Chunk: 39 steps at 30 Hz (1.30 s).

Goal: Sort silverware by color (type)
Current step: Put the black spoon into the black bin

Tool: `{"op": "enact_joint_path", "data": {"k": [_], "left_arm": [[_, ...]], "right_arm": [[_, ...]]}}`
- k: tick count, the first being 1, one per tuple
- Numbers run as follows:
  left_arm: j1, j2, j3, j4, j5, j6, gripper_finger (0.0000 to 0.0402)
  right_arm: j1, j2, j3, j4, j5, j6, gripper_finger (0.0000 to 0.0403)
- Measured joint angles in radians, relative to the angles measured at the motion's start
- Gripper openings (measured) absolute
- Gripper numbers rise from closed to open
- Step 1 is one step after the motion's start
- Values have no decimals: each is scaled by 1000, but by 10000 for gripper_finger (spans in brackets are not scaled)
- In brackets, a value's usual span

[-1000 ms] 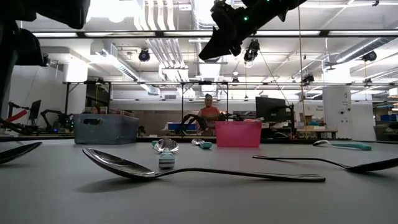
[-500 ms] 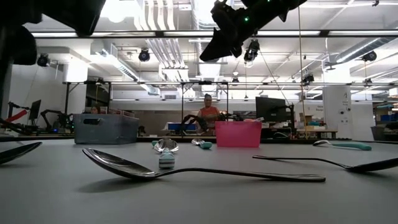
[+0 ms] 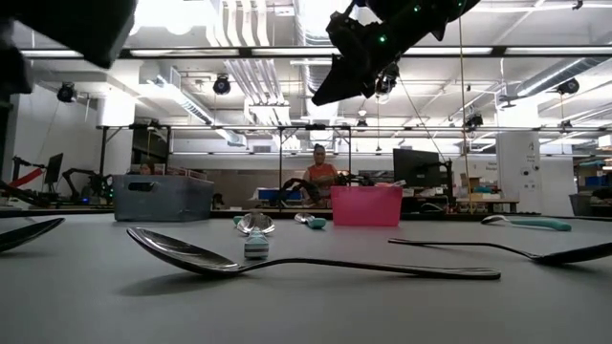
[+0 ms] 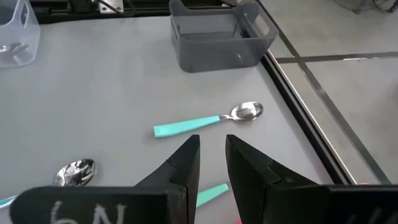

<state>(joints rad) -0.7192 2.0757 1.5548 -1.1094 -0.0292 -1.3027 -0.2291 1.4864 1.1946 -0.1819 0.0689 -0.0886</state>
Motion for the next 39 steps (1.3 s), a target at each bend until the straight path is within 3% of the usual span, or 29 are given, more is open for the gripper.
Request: {"op": "enact_joint_path", "data": {"k": [9, 39], "left_arm": [[-16, 1, -17, -143, 11, -14, 172], [-43, -10, -109, -72, -33, 68, 161]], "right_arm": [[0, 0, 0, 1, 1, 11, 68], [0, 1, 0, -6, 1, -2, 68]]}}
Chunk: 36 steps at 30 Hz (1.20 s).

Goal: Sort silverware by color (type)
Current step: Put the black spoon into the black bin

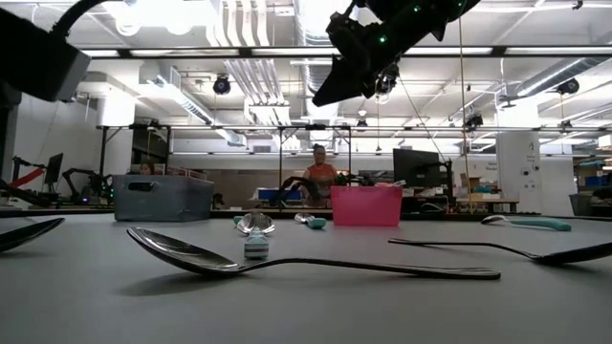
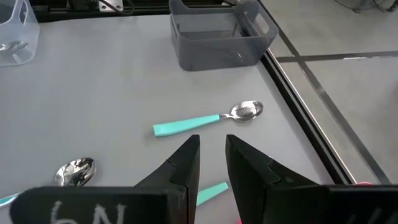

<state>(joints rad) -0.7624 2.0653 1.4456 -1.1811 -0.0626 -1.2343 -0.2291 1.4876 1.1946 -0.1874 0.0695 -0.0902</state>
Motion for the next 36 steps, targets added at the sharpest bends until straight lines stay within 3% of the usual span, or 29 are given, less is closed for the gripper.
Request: {"op": "enact_joint_path", "data": {"k": [13, 29, 36], "left_arm": [[4, -38, -80, 98, -7, -7, 153], [4, -28, -69, 136, 1, -113, 13], [4, -28, -60, 130, -2, -130, 2]], "right_arm": [[0, 0, 0, -19, 1, -27, 68], [0, 0, 0, -25, 2, -26, 68], [0, 0, 0, -26, 2, -33, 68]]}}
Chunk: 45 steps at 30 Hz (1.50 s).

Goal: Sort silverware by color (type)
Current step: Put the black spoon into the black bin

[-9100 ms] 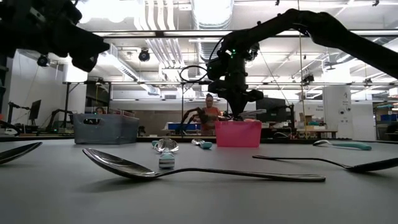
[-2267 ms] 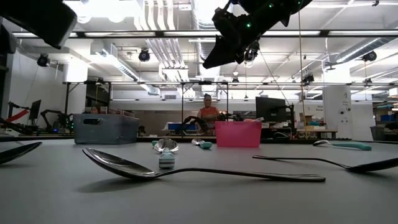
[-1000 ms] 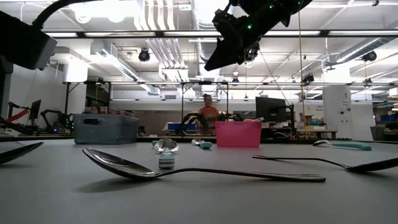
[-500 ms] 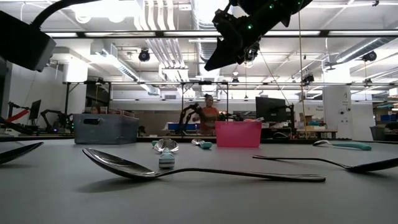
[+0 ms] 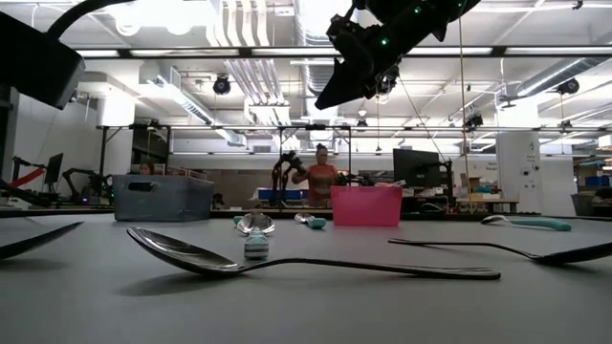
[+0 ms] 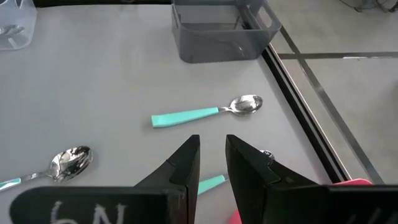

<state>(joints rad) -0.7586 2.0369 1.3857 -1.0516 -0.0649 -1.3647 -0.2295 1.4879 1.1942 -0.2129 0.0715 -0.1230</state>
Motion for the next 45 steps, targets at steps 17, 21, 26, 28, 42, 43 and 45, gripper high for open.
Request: {"op": "enact_joint_path", "data": {"k": [17, 21, 26, 28, 42, 43, 45], "left_arm": [[33, -217, 61, -102, -275, -33, 0], [94, -298, 61, -211, -323, 7, 0], [226, -387, 60, -285, -357, 149, 0], [292, -420, 59, -317, -377, 216, 0], [826, -615, 57, -363, -426, 693, 0], [868, -621, 56, -362, -426, 724, 0], [955, -630, 53, -354, -425, 790, 0]], "right_arm": [[2, -32, 0, -170, 1, 30, 68], [7, -48, -4, -170, 0, 37, 68], [10, -54, -13, -170, 0, 29, 68], [10, -56, -18, -173, 0, 26, 68], [9, -166, -85, -213, 0, 15, 68], [9, -182, -94, -204, 1, 9, 68], [9, -214, -111, -164, 1, -7, 68]]}}
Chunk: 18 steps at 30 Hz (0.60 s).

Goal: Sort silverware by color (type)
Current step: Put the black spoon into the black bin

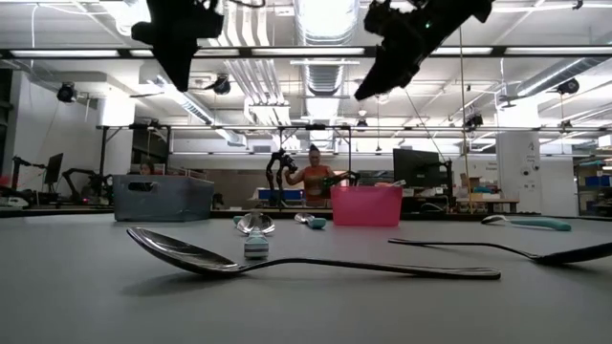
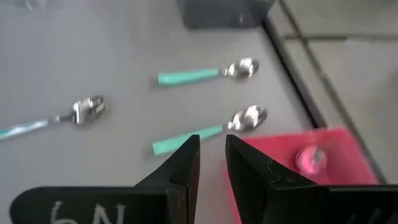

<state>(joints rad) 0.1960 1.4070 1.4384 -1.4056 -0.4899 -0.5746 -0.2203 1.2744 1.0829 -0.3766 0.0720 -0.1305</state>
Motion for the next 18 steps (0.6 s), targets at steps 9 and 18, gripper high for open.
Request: {"op": "enact_joint_path", "data": {"k": [9, 18], "left_arm": [[366, 25, -1, 152, 146, 285, 0], [617, 125, -1, 201, 222, 409, 0]], "right_arm": [[0, -45, -34, 242, -39, -100, 68], [-1, -43, -46, 255, -53, -140, 68]]}}
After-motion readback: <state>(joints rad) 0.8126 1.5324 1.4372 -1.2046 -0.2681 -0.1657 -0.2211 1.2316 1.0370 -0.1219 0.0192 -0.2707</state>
